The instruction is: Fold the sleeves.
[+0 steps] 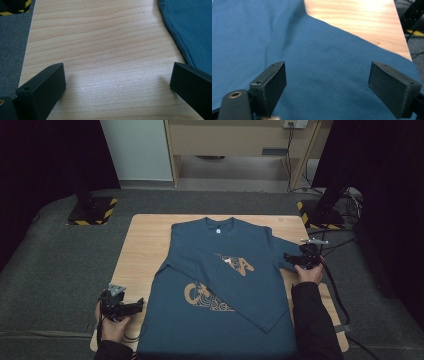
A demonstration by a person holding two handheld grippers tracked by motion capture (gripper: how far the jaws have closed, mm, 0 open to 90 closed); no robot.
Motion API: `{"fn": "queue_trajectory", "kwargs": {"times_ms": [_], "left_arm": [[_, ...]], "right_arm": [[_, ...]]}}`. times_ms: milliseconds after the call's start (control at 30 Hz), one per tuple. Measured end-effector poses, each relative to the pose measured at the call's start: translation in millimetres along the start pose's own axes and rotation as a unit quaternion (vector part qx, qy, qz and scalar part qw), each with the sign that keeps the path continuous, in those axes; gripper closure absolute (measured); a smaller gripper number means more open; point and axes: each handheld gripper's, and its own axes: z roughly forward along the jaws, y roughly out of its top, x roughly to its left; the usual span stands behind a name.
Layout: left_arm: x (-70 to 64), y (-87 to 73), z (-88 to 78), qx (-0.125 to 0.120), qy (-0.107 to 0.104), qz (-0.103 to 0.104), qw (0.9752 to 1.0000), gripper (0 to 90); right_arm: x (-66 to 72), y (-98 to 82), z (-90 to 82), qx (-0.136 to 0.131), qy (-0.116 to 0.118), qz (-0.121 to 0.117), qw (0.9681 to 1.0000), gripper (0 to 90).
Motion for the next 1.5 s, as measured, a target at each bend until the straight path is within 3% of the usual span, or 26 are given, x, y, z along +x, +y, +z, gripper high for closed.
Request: {"fn": "queue_trajectory", "kwargs": {"times_ms": [400,500,667,800,867,933,1033,1167,1333,1500], "left_arm": [[-0.3,1.2,1.2,0.000,0.003,-0.003,1.0000,0.0],[-0.3,1.2,1.2,0.000,0.004,-0.003,1.0000,0.0],[-0.4,1.3,1.3,0.000,0.004,-0.004,1.0000,0.0],[-0.4,1.3,1.3,0.000,0.004,-0.004,1.0000,0.0],[-0.4,1.3,1.3,0.000,0.004,-0.004,1.0000,0.0],[-0.4,1.4,1.4,0.000,0.004,-0.004,1.0000,0.0],[-0.5,1.5,1.5,0.000,0.004,-0.004,1.0000,0.0],[-0.5,1.5,1.4,0.000,0.004,-0.004,1.0000,0.0],[-0.5,1.5,1.4,0.000,0.004,-0.004,1.0000,0.0],[-0.5,1.5,1.4,0.000,0.004,-0.004,1.0000,0.0]], "right_arm": [[-11.7,-6.4,26.4,0.020,-0.019,0.028,0.9992,22.3],[-7.0,-11.3,27.1,-0.002,-0.051,0.016,0.9986,35.2],[-0.5,-13.5,26.2,-0.020,-0.059,0.021,0.9979,65.3],[4.5,-12.2,27.8,-0.020,-0.039,0.015,0.9989,85.3],[4.7,-9.3,28.6,-0.013,-0.025,0.021,0.9994,86.0],[7.0,-7.3,27.4,-0.015,-0.019,0.011,0.9996,86.1],[11.1,-1.6,18.6,-0.042,-0.003,0.011,0.9990,86.0],[22.0,13.1,1.8,-0.091,0.041,0.011,0.9950,85.7],[52.9,32.3,-7.9,-0.111,0.098,-0.029,0.9885,85.1],[92.8,37.2,2.3,-0.086,0.131,-0.087,0.9839,85.0]]}}
